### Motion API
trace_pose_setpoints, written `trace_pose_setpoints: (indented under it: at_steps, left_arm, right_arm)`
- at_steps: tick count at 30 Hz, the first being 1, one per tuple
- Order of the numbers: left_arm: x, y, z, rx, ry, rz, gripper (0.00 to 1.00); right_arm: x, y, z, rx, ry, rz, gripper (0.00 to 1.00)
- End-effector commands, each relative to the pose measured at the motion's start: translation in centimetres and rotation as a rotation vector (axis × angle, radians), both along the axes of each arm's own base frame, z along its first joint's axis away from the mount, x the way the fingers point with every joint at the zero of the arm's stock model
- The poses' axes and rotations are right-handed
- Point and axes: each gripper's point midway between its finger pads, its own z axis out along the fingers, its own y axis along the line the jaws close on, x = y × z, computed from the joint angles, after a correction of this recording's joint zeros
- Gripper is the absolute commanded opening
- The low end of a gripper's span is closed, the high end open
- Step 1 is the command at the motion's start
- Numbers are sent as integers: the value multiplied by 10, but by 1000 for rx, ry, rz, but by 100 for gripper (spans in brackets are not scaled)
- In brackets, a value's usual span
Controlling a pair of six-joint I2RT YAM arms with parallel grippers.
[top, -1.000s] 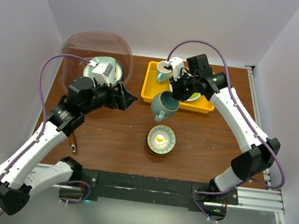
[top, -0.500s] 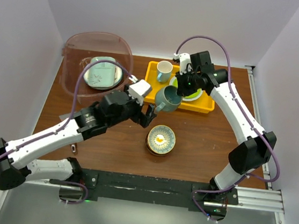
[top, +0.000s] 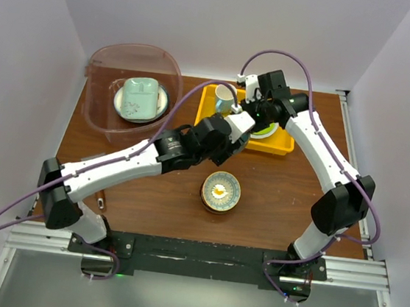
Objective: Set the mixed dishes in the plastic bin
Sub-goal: Pick up the cup at the center of the board.
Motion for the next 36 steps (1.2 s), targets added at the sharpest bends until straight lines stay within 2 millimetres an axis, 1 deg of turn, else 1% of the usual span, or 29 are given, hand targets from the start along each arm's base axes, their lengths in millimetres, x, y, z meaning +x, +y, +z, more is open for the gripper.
trace_pose_setpoints:
  at_steps: [1,3,5,6,9,14,16,17,19,20,22,25,28,30,31,32,33,34,35,36]
  left_arm:
    - [-1,3,5,121,-43,-10,62]
    - [-3,-2,4,136,-47,-28,61]
    - [-2,-2,3,151,-51,-27,60]
    - [-1,-1,-1,172,-48,-28,59]
    - [3,1,-9,224,-53,-14,58]
    - [11,2,-13,274,-72,3,54]
    - [14,4,-20,319,-68,12,54]
    - [15,3,-18,324,-72,15,53]
    - [18,4,-22,353,-71,22,46]
    - [18,4,-20,352,-76,23,40]
    - [19,3,-18,349,-83,21,37]
    - [20,3,-17,355,-88,22,29]
    - [21,4,-18,356,-87,34,0]
    - [19,6,-16,338,-87,44,0]
    - [19,8,-16,328,-86,50,0]
    - [21,6,-13,291,-93,65,0]
    - [19,7,-3,251,-103,65,0]
    - [17,9,-5,235,-99,66,0]
    - [21,9,3,179,-107,82,0]
    - [18,11,15,123,-111,76,0]
  right_arm:
    - [13,13,48,113,-113,-27,0]
    - [13,14,48,118,-108,-28,0]
    - [12,15,48,123,-103,-28,0]
    - [13,15,48,125,-104,-30,0]
    - [11,16,49,134,-100,-26,0]
    - [7,18,49,143,-91,-15,0]
    - [6,18,49,145,-90,-13,0]
    - [6,17,50,146,-92,-15,0]
    - [6,18,50,148,-92,-13,0]
    - [6,18,50,148,-91,-13,0]
    - [5,19,50,151,-91,-9,0]
    - [4,20,50,154,-87,-3,0]
    - [2,21,52,162,-86,13,0]
    - [-1,23,53,167,-86,37,0]
    - [-5,26,54,181,-78,67,0]
    - [-7,27,54,181,-81,85,0]
    - [-8,28,55,186,-84,98,0]
    - [-10,29,56,189,-82,112,0]
    - [-12,31,56,197,-81,134,3]
    - [-13,32,57,201,-82,144,6]
